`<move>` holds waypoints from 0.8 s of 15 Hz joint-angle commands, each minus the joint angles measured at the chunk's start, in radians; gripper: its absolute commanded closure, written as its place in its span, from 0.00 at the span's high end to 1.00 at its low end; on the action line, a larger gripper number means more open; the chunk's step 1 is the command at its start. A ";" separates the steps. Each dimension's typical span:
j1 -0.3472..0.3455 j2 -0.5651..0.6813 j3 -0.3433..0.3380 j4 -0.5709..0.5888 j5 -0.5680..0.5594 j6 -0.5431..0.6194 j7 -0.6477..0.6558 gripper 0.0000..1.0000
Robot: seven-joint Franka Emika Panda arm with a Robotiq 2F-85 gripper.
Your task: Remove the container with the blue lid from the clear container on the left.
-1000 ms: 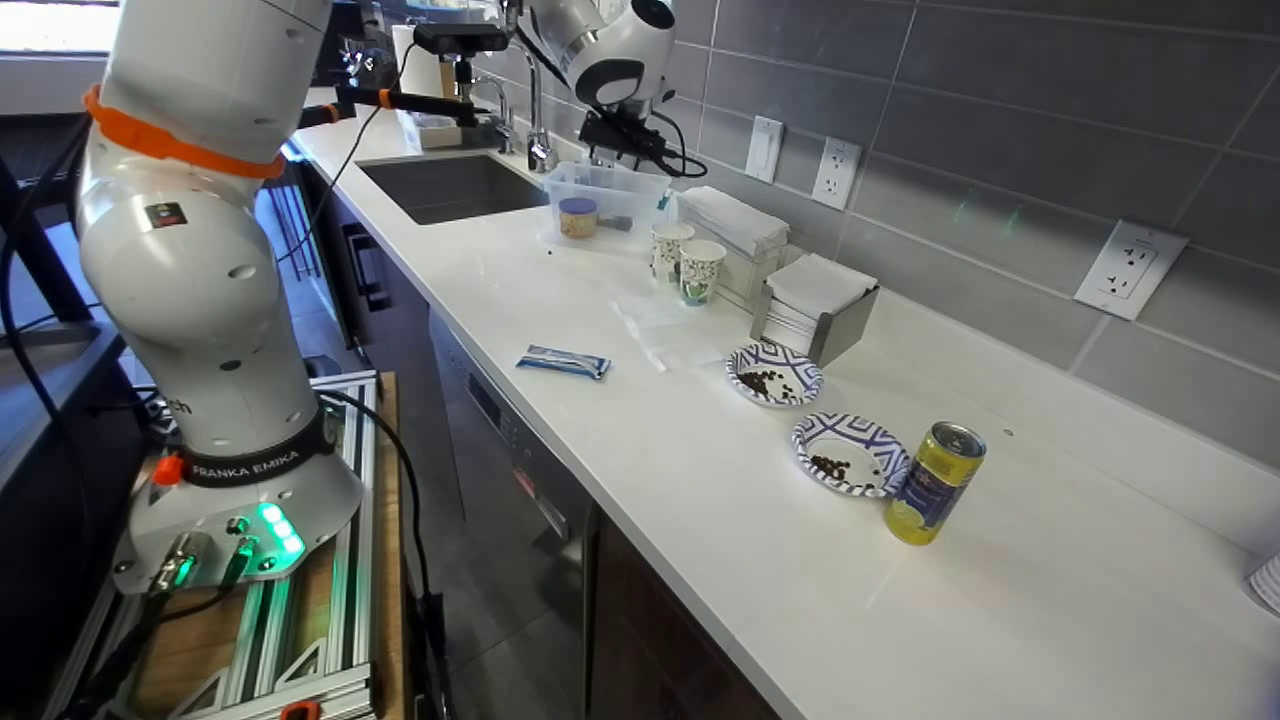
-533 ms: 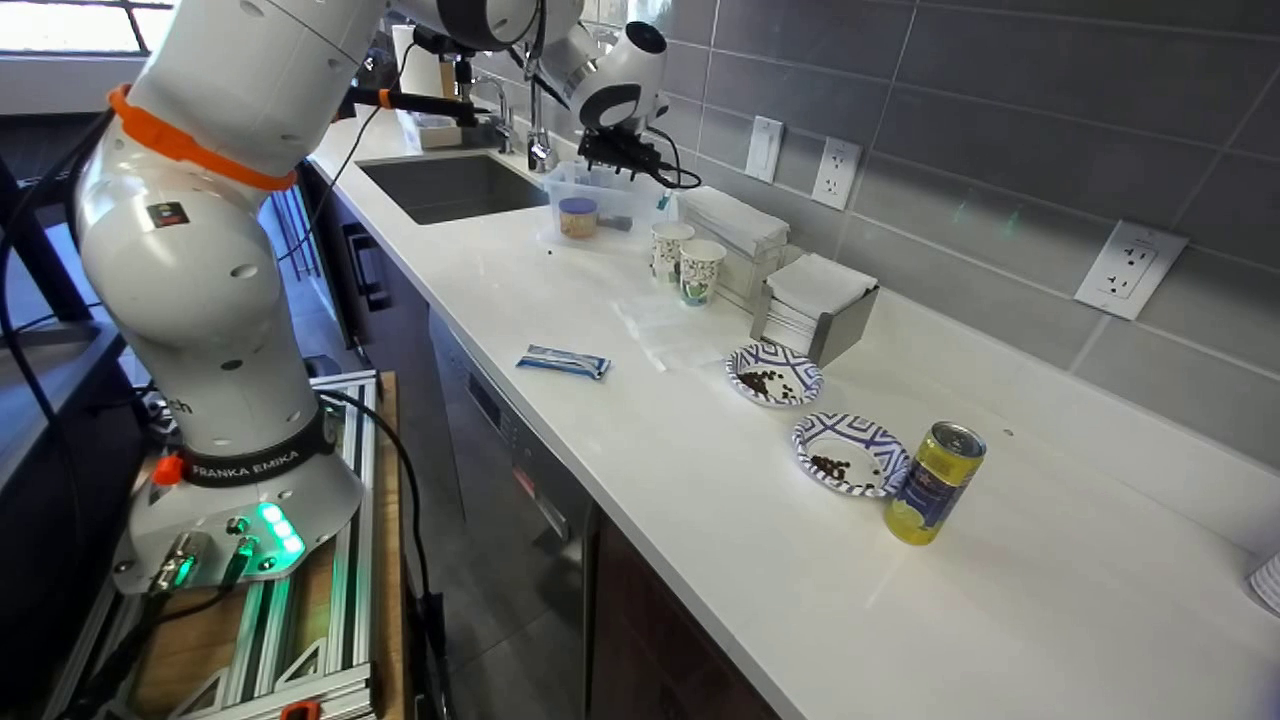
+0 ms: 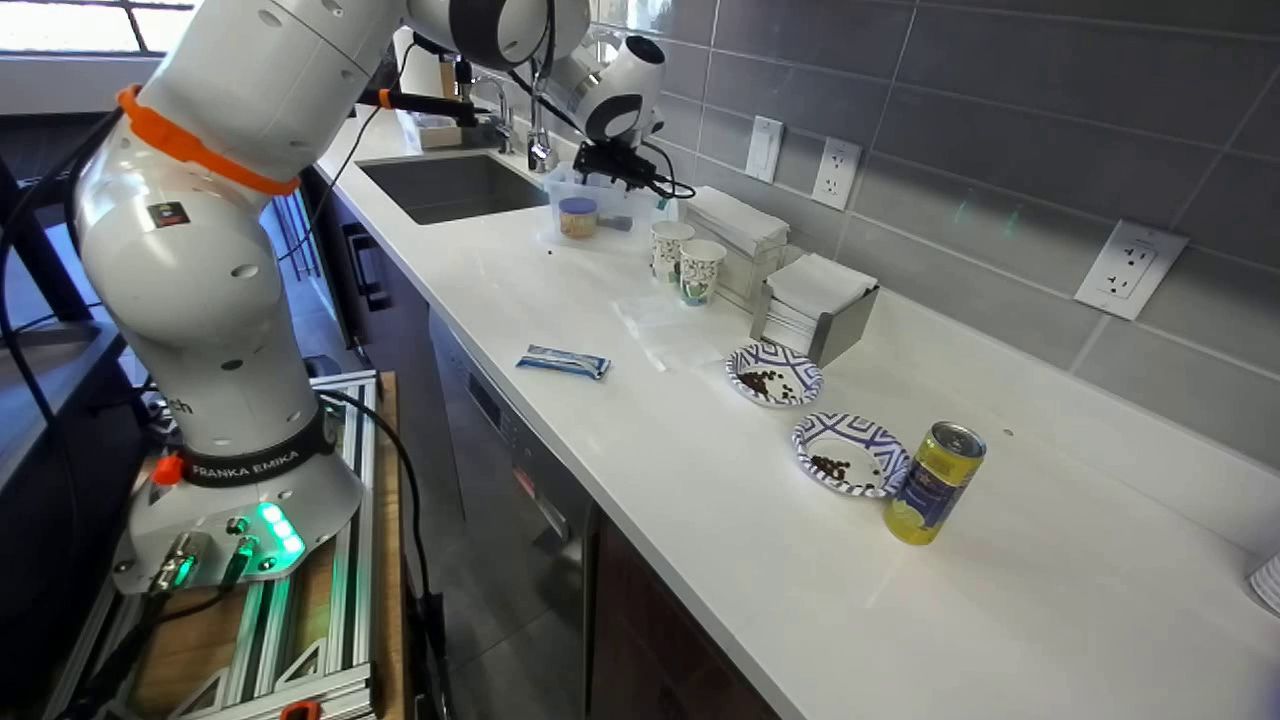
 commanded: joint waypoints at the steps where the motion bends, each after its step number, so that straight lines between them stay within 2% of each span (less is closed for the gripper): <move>1: 0.000 0.020 0.007 0.041 -0.054 -0.108 0.049 1.00; 6: -0.001 -0.011 0.003 0.073 -0.079 -0.310 0.047 1.00; 12: -0.004 -0.026 0.004 0.130 -0.096 -0.591 -0.033 1.00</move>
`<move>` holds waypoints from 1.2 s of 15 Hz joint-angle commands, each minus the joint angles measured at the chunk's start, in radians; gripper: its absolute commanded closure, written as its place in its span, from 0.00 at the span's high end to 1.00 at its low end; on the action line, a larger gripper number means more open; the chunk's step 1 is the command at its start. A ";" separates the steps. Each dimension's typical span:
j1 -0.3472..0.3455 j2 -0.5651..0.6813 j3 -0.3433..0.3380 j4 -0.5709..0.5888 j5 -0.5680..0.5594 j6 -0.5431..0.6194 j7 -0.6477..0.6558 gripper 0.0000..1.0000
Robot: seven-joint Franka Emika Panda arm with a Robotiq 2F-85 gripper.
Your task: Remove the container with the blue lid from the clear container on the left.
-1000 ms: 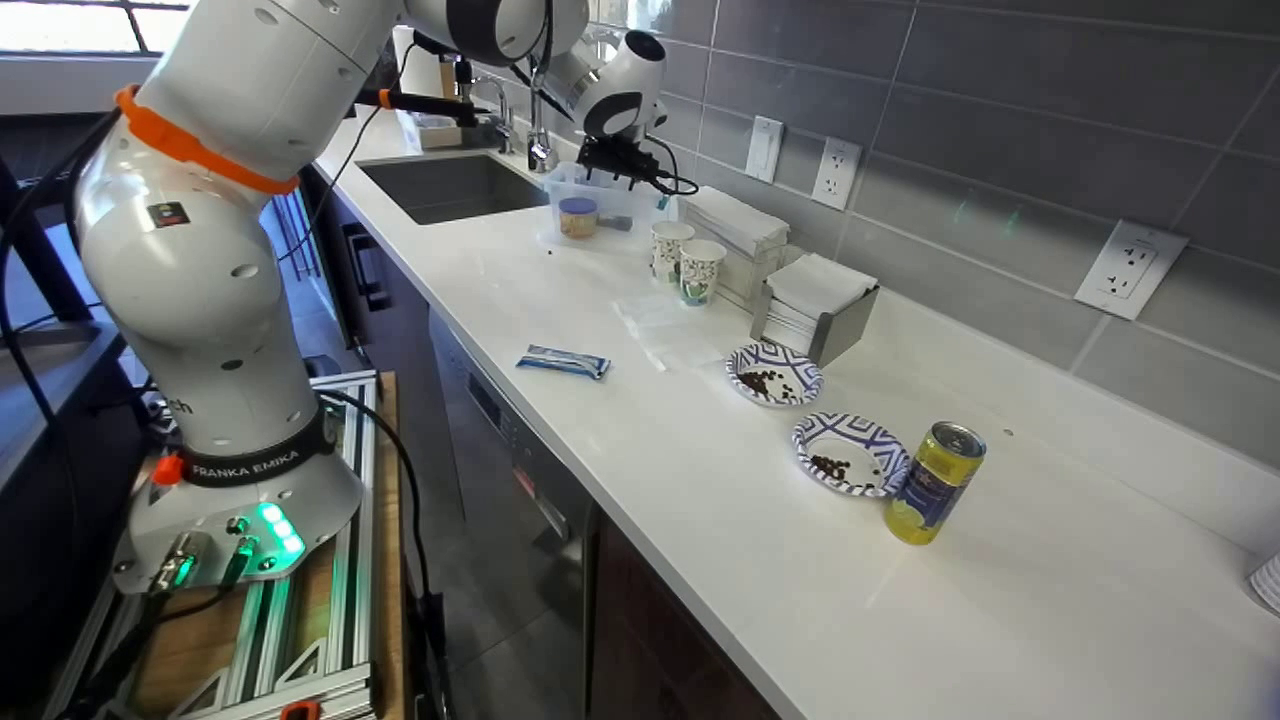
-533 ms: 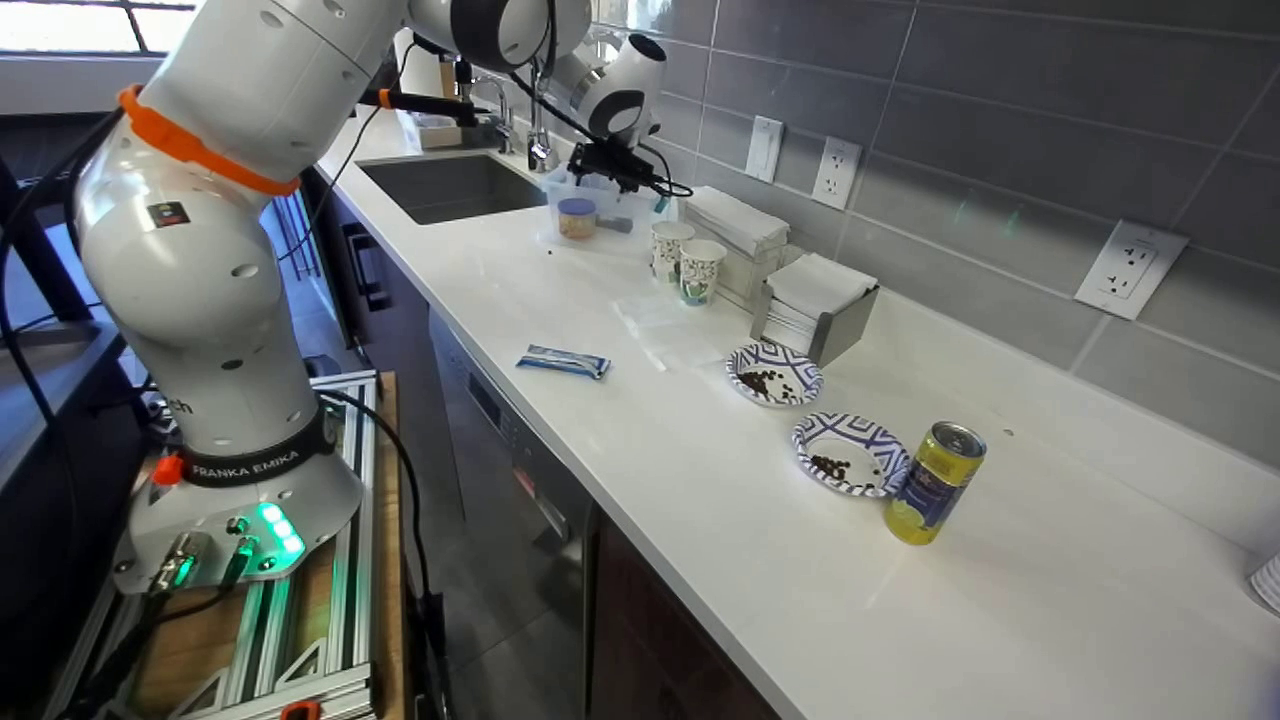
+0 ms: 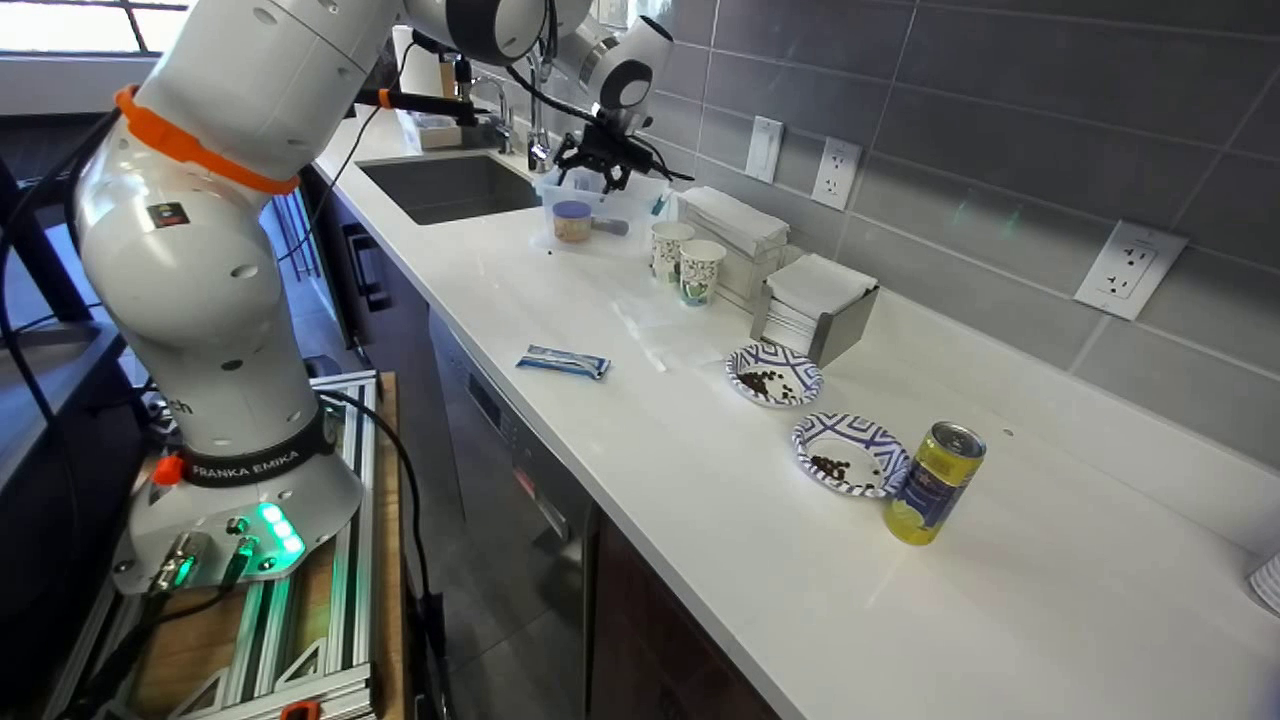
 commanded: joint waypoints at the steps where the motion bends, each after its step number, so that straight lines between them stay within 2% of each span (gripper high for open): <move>1: -0.001 -0.012 -0.001 0.028 -0.031 -0.185 -0.057 1.00; 4: 0.001 -0.025 -0.013 0.030 -0.040 -0.307 -0.101 1.00; 13: 0.007 -0.047 -0.024 0.032 -0.077 -0.544 -0.291 1.00; 18: 0.011 -0.070 -0.032 0.018 -0.090 -0.662 -0.337 1.00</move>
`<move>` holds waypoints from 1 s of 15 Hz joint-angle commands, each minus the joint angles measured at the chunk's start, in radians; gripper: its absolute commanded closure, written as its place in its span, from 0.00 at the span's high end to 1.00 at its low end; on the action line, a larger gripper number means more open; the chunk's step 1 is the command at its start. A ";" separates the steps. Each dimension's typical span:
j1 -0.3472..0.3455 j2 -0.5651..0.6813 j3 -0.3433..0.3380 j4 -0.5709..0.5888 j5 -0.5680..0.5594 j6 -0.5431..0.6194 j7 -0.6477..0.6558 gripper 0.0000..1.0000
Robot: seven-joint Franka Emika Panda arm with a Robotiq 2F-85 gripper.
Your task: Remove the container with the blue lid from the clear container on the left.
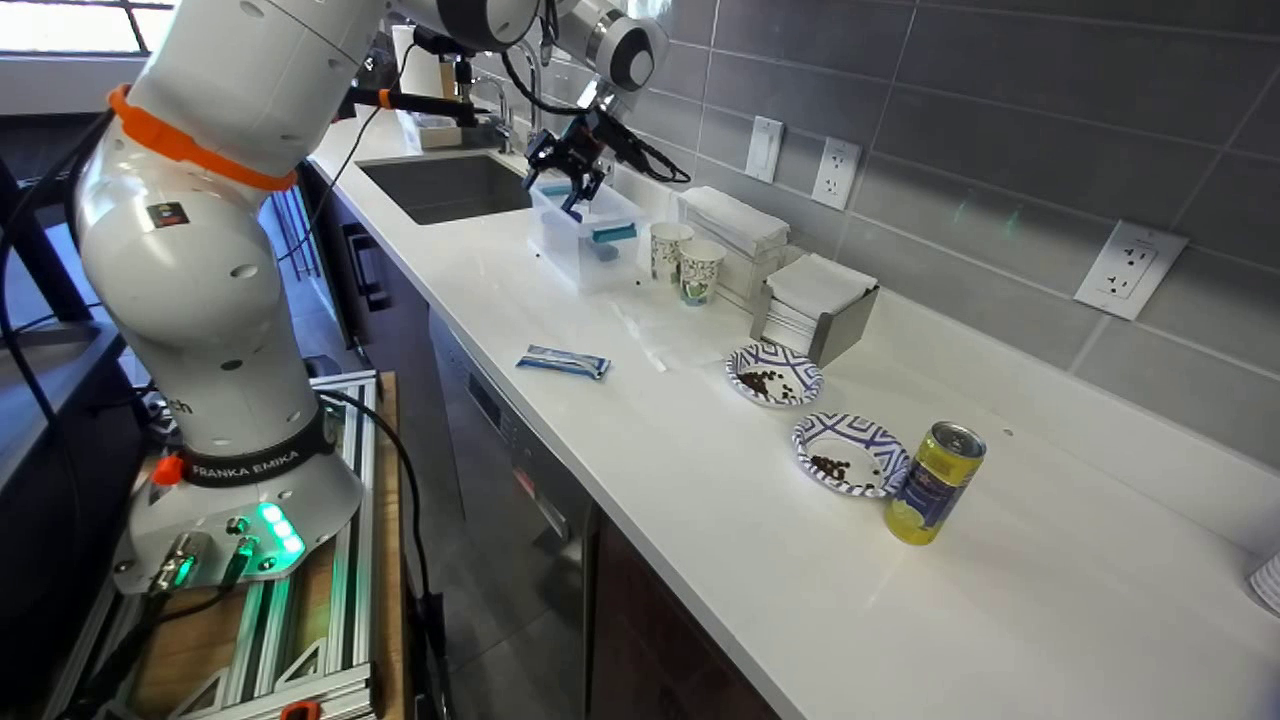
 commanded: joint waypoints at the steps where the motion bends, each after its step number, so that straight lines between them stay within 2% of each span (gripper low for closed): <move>1: 0.012 -0.033 -0.017 -0.024 -0.017 -0.086 -0.028 1.00; 3: 0.010 -0.049 -0.021 -0.042 -0.020 -0.094 -0.031 1.00; 6: -0.003 -0.071 -0.029 -0.088 -0.009 -0.027 -0.033 1.00; 12: -0.028 -0.134 -0.045 -0.202 0.053 0.390 0.021 1.00; 15: -0.008 -0.172 -0.062 -0.258 -0.026 0.506 0.039 1.00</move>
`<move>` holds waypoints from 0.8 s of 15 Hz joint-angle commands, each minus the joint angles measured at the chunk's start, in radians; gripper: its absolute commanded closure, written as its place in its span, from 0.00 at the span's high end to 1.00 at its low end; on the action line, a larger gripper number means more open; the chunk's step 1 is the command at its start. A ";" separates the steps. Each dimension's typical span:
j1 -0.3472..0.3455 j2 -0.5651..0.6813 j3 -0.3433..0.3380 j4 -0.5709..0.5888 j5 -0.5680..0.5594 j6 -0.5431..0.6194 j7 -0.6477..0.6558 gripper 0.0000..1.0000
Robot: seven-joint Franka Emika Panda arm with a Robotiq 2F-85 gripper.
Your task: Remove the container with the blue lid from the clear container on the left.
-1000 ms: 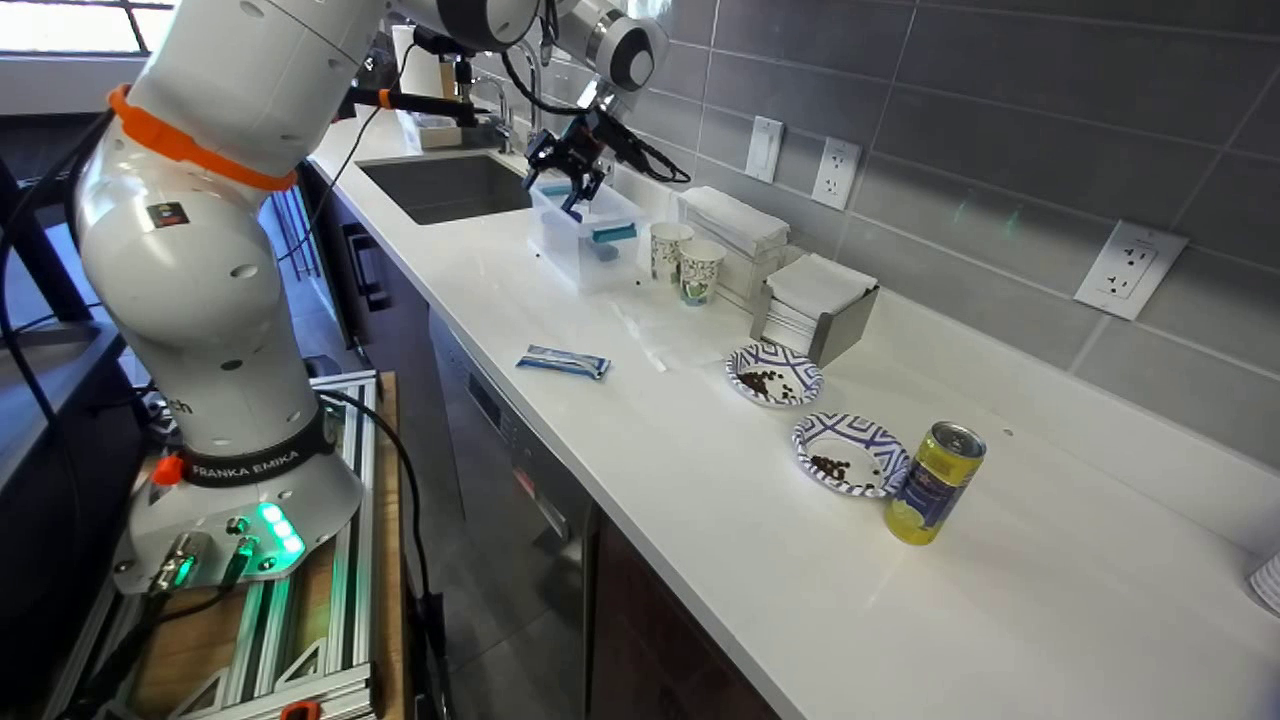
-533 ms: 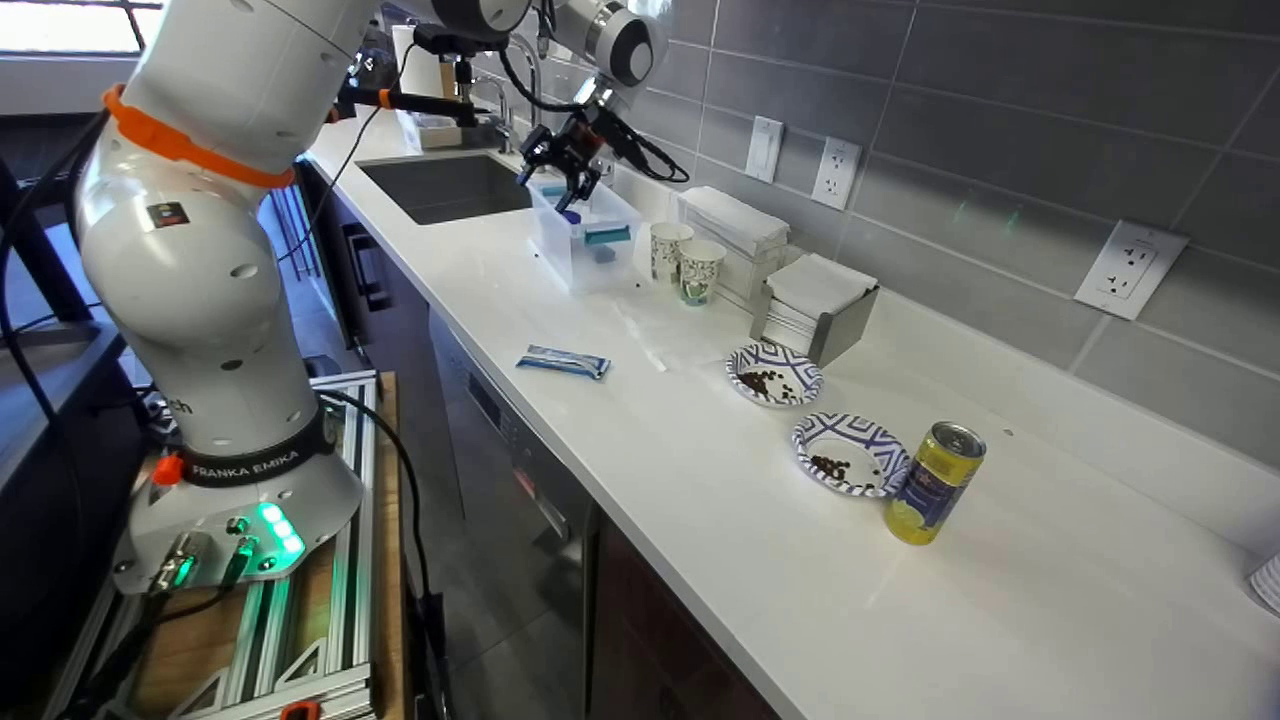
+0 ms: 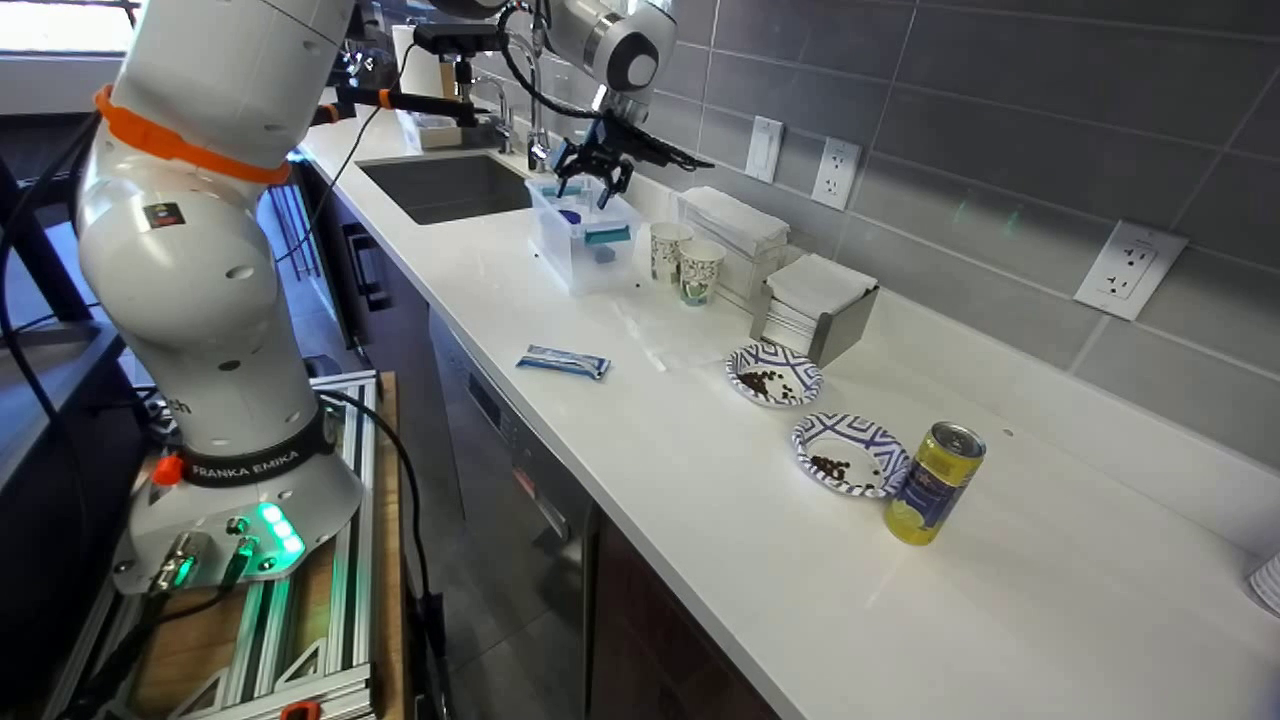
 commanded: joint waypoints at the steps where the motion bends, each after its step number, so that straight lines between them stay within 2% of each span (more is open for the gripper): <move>1: 0.019 -0.097 -0.026 -0.129 -0.070 0.121 0.042 1.00; 3: 0.033 -0.138 -0.038 -0.195 -0.113 0.198 0.107 1.00; 4: 0.010 -0.060 -0.011 -0.083 -0.071 0.120 0.046 1.00; 9: 0.010 -0.065 -0.010 -0.089 -0.075 0.131 0.052 1.00; 12: 0.026 -0.077 -0.020 -0.138 -0.095 0.178 0.094 1.00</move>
